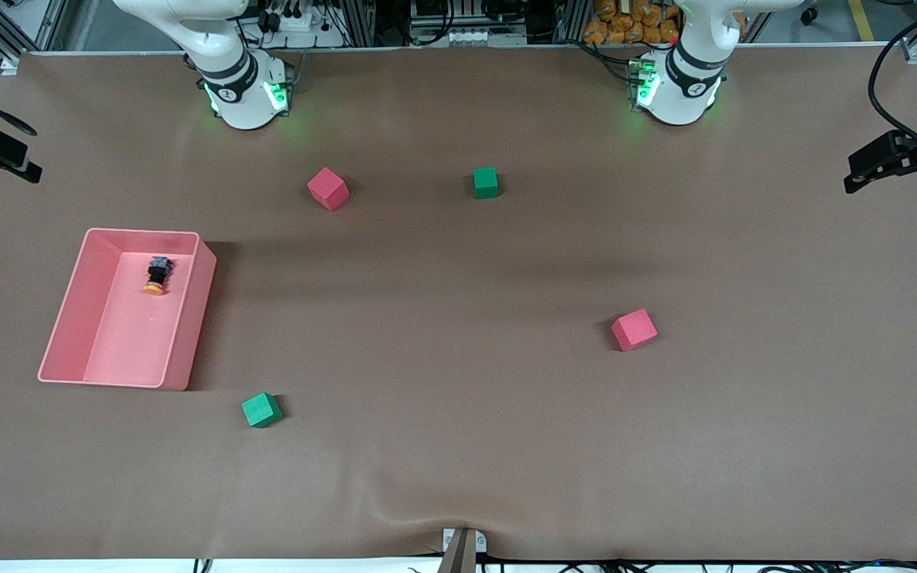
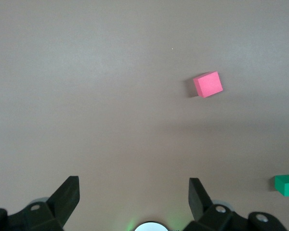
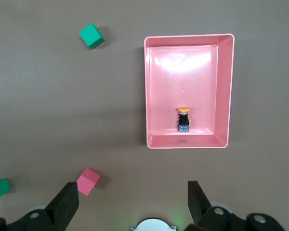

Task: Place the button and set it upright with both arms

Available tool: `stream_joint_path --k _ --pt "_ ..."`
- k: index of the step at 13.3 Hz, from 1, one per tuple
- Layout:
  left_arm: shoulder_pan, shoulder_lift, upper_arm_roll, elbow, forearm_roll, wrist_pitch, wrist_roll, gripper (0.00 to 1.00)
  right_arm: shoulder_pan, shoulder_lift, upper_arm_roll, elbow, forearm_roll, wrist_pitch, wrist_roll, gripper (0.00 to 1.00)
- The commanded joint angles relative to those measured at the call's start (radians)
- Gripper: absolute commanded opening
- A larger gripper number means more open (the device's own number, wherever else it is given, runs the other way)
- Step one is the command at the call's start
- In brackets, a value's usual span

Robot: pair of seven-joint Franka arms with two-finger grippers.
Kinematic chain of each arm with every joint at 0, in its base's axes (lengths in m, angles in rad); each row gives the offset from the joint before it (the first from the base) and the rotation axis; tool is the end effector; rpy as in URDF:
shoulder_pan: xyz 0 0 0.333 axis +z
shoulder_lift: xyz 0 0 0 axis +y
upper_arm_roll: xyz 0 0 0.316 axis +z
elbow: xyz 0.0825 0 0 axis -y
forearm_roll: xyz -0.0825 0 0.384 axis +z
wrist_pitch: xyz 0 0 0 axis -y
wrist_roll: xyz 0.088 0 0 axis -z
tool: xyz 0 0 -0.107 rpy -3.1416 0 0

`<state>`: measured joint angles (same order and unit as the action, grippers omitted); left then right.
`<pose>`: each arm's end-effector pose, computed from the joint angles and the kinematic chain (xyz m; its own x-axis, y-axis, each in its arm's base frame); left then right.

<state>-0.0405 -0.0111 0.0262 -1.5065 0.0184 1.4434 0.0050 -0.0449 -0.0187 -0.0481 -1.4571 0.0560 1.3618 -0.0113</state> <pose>0.5380 -0.0054 0.6497 0.9985 -0.0170 -0.0520 -0.0179 -0.9997 -0.0178 0.5242 -0.0423 0.6697 0.9947 -0.0697 -0.0756 -0.0741 -0.9956 -0.0572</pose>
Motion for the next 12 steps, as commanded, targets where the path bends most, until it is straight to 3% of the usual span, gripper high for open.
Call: stream_joint_path --k 1,8,12 --pt "0.010 -0.012 -0.006 -0.008 0.002 0.006 0.003 1.00 -0.006 -0.029 0.004 -0.034 -0.004 0.008 0.002 1.00" --pt "0.014 -0.012 -0.006 -0.014 0.003 -0.001 0.000 1.00 -0.028 -0.018 0.002 -0.116 -0.041 0.043 -0.010 1.00" --pt "0.014 -0.009 -0.009 -0.004 0.000 -0.018 -0.014 1.00 -0.068 -0.003 0.002 -0.305 -0.070 0.227 -0.062 1.00"
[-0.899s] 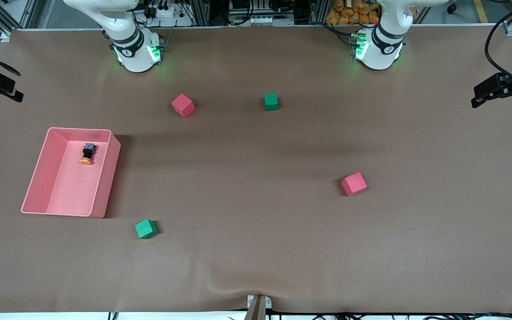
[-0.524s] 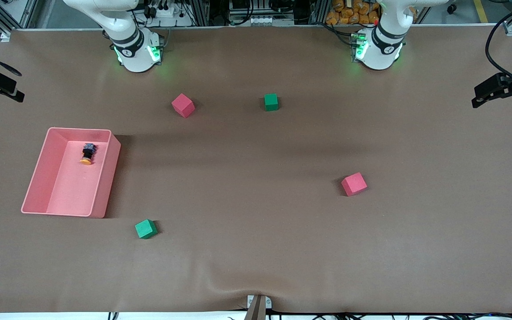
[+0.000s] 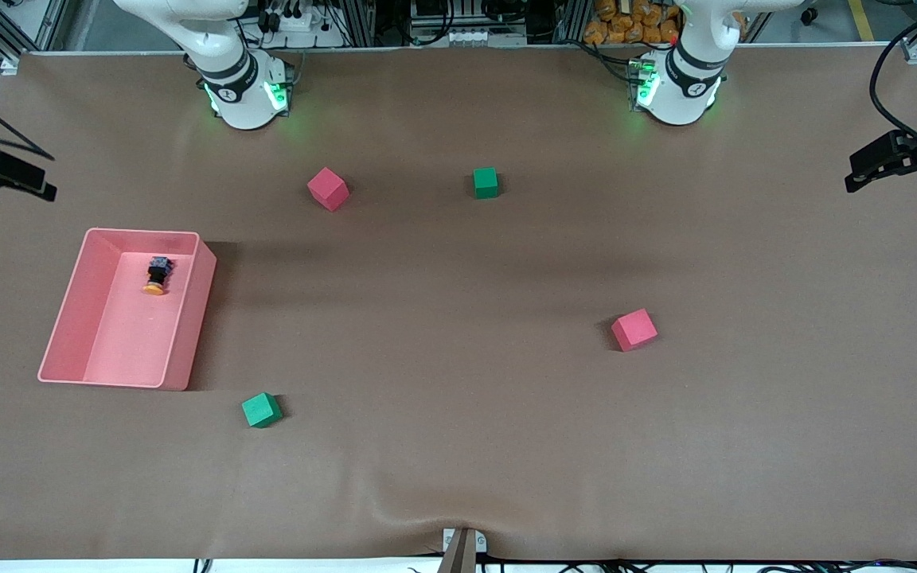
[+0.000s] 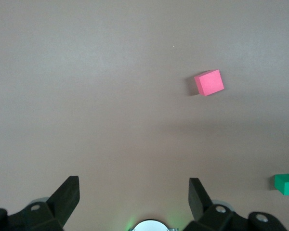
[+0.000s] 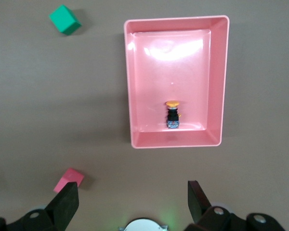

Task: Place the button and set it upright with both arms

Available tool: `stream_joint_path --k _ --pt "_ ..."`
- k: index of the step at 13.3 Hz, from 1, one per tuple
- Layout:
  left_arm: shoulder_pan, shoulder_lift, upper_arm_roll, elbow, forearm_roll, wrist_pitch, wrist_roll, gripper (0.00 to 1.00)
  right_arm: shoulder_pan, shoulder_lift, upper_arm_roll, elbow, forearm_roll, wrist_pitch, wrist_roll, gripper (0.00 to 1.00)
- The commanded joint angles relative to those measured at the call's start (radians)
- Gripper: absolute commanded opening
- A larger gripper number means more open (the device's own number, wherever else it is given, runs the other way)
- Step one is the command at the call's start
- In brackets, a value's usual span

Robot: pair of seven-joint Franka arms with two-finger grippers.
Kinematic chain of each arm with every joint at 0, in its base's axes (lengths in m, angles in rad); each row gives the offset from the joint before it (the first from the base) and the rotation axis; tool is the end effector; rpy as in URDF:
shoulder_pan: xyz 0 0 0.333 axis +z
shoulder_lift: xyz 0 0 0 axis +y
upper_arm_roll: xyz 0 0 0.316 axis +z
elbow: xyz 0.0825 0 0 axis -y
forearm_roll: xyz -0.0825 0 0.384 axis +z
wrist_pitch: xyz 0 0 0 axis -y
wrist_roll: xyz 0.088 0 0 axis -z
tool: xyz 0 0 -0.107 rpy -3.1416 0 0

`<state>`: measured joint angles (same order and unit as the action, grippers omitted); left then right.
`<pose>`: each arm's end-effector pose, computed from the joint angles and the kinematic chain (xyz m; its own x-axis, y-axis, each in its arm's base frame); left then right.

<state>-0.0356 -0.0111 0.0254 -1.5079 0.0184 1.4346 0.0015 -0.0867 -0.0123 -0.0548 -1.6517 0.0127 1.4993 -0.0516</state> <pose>0.5370 -0.0032 0.6483 0.9980 -0.0092 -0.0622 -0.0103 -0.9998 -0.0180 0.5343 -0.0748 0.5877 0.9865 -0.0874 -0.1388 -0.0911 -0.9956 -0.0205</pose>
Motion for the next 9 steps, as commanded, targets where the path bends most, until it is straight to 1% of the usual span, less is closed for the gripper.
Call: stream_joint_path --k 1,3,4,6,9 --pt "0.010 -0.010 -0.007 -0.003 0.000 -0.010 0.003 1.00 -0.036 -0.002 0.007 -0.167 -0.037 0.163 -0.025 1.00" --pt "0.011 -0.013 -0.005 -0.005 0.005 -0.011 0.005 1.00 -0.065 0.018 0.007 -0.290 -0.042 0.336 -0.063 1.00" --pt "0.010 -0.010 -0.005 -0.003 0.005 -0.010 0.005 1.00 -0.077 0.046 0.007 -0.328 -0.052 0.408 -0.079 1.00" --pt "0.008 -0.007 -0.005 0.000 0.005 -0.006 0.003 1.00 -0.103 0.144 0.009 -0.342 -0.094 0.464 -0.083 1.00" --pt "0.010 -0.007 -0.007 0.000 0.006 -0.006 0.003 1.00 -0.108 0.260 0.009 -0.349 -0.099 0.559 -0.083 1.00"
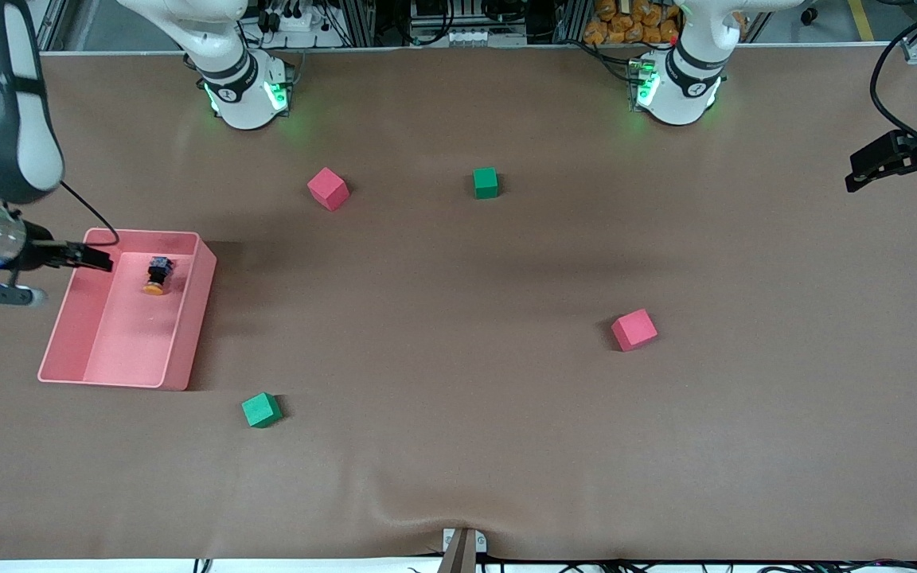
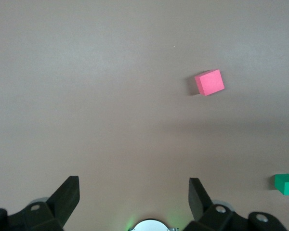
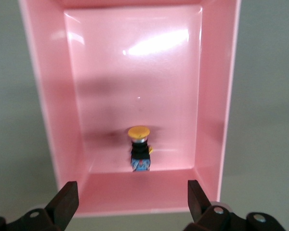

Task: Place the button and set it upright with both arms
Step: 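Reach the right gripper down into the pink tray over the button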

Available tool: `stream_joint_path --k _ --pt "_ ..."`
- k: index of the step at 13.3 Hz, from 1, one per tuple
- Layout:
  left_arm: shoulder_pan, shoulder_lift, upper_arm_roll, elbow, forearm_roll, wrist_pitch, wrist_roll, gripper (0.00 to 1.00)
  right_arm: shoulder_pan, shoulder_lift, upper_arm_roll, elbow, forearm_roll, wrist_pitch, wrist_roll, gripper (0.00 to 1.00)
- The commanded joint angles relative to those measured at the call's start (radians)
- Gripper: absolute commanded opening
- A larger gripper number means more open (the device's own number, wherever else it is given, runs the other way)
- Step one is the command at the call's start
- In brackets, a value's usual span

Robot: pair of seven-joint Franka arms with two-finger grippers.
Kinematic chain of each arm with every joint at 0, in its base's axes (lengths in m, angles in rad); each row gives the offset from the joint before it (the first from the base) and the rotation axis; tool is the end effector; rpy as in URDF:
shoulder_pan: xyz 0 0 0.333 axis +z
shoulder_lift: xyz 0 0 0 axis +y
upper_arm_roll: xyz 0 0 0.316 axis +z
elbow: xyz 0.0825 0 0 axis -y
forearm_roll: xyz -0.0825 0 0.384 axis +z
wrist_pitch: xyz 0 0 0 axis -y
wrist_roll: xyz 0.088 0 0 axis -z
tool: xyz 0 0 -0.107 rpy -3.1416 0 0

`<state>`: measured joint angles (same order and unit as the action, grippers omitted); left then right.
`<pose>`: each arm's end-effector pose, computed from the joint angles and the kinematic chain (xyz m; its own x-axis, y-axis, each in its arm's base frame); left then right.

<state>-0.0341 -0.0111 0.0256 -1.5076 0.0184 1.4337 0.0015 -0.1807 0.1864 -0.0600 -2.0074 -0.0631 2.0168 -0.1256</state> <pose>0.5369 -0.0023 0.6484 0.9980 -0.0075 -0.0628 -0.0086 -0.9998 -0.0180 0.5504 -0.1381 0.3507 0.9794 -0.0849 -0.1832 -0.0790 -0.9961 0.0397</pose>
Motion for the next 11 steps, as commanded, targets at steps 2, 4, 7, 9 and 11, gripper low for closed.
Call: stream_joint_path --k 2,4,7,9,11 --pt "0.008 -0.007 -0.007 0.000 0.006 -0.006 0.003 1.00 -0.028 0.129 0.014 -0.002 -0.021 0.121 -0.008 1.00" --pt "0.008 -0.006 -0.007 0.000 0.005 -0.006 0.003 1.00 -0.029 0.189 0.014 -0.049 -0.021 0.250 -0.008 1.00" --pt "0.008 -0.006 -0.007 0.000 0.006 -0.006 0.003 1.00 -0.026 0.193 0.015 -0.189 -0.021 0.426 -0.008 1.00" --pt "0.008 -0.006 -0.007 -0.002 0.006 -0.007 0.005 1.00 -0.029 0.191 0.015 -0.218 -0.021 0.444 -0.006 1.00" --pt "0.008 -0.006 -0.007 0.001 0.006 -0.006 0.005 1.00 -0.036 0.186 0.016 -0.249 -0.017 0.444 -0.005 1.00"
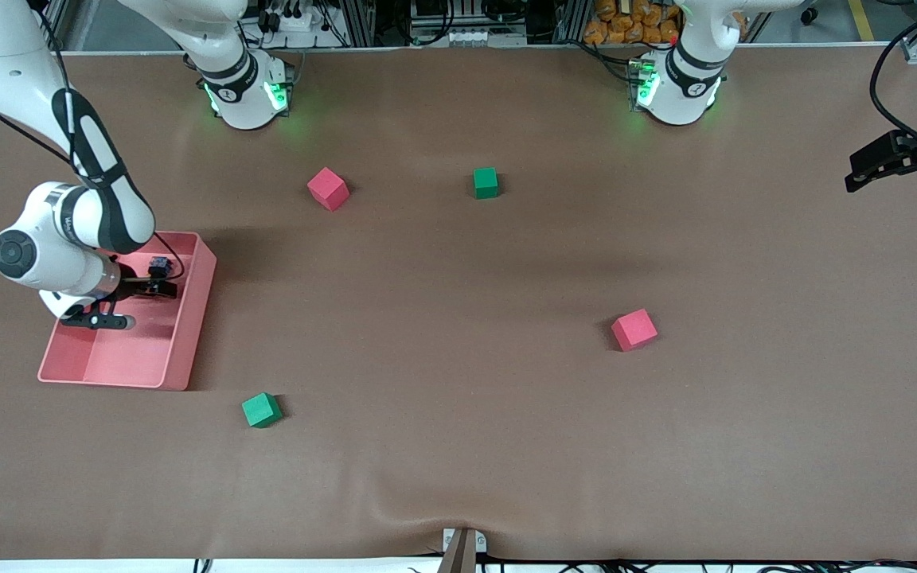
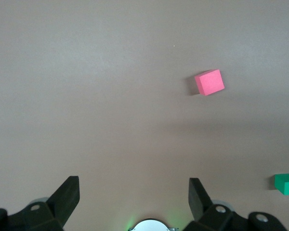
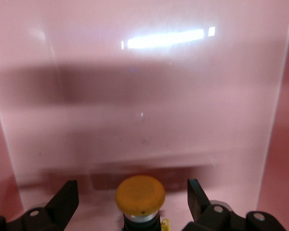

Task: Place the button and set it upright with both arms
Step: 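Reach the right gripper down into the pink tray over the button, then close the right gripper on the yellow button's base and lift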

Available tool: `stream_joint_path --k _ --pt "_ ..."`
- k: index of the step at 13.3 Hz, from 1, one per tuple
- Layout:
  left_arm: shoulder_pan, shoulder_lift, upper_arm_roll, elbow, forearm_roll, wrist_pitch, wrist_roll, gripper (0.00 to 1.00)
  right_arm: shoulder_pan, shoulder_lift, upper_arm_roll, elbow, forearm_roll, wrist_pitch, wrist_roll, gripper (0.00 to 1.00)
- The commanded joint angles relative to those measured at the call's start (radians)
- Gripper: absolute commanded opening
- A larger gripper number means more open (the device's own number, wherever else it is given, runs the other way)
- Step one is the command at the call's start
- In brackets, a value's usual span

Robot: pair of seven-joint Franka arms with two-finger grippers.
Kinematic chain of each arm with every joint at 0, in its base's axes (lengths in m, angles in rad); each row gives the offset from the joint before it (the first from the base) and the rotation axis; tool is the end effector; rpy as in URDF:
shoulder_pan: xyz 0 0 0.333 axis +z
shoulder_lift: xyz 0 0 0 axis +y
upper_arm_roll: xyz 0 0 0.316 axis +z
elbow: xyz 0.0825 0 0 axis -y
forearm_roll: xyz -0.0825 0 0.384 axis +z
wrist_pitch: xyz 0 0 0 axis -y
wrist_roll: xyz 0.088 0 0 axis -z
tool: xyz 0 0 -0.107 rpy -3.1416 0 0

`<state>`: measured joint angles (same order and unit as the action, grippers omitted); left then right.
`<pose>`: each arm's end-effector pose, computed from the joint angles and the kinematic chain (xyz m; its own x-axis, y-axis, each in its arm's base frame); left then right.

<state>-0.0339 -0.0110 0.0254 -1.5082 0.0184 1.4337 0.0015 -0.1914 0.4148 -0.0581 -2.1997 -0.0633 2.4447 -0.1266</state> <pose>0.5369 -0.0023 0.6480 0.9980 -0.0075 -0.0635 -0.0086 -0.9998 -0.0180 0.5192 -0.1334 0.1786 0.9819 -0.0698 -0.1758 -0.0649 -0.9973 0.0333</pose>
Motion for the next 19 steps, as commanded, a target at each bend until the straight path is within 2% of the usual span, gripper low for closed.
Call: stream_joint_path --k 1,6,12,13,14,15,16,19 --pt "0.008 -0.006 -0.007 0.000 0.006 -0.006 0.005 1.00 -0.025 -0.048 0.014 -0.072 -0.016 0.016 -0.004 1.00" --pt "0.008 -0.009 -0.005 0.002 0.008 -0.007 0.008 1.00 -0.029 -0.090 0.014 -0.095 -0.016 -0.035 -0.004 1.00" --pt "0.008 -0.009 -0.005 0.000 0.008 -0.009 0.011 1.00 -0.057 -0.090 0.014 -0.127 -0.016 -0.035 -0.007 1.00" --pt "0.008 -0.009 -0.005 0.000 0.008 -0.009 0.012 1.00 -0.059 -0.090 0.014 -0.132 -0.016 -0.033 -0.007 0.96" --pt "0.008 -0.009 -0.005 0.002 0.008 -0.009 0.012 1.00 -0.059 -0.093 0.014 -0.135 -0.016 -0.035 -0.007 0.54" --pt "0.008 -0.007 -0.005 0.000 0.008 -0.009 0.011 1.00 -0.062 -0.093 0.014 -0.137 -0.016 -0.035 -0.007 0.27" --pt "0.008 -0.007 -0.005 0.000 0.008 -0.009 0.011 1.00 -0.077 -0.093 0.015 -0.137 -0.016 -0.033 -0.005 0.16" --pt "0.008 -0.010 -0.005 0.002 0.008 -0.009 0.012 1.00 -0.079 -0.102 0.015 -0.135 -0.016 -0.035 -0.007 0.13"
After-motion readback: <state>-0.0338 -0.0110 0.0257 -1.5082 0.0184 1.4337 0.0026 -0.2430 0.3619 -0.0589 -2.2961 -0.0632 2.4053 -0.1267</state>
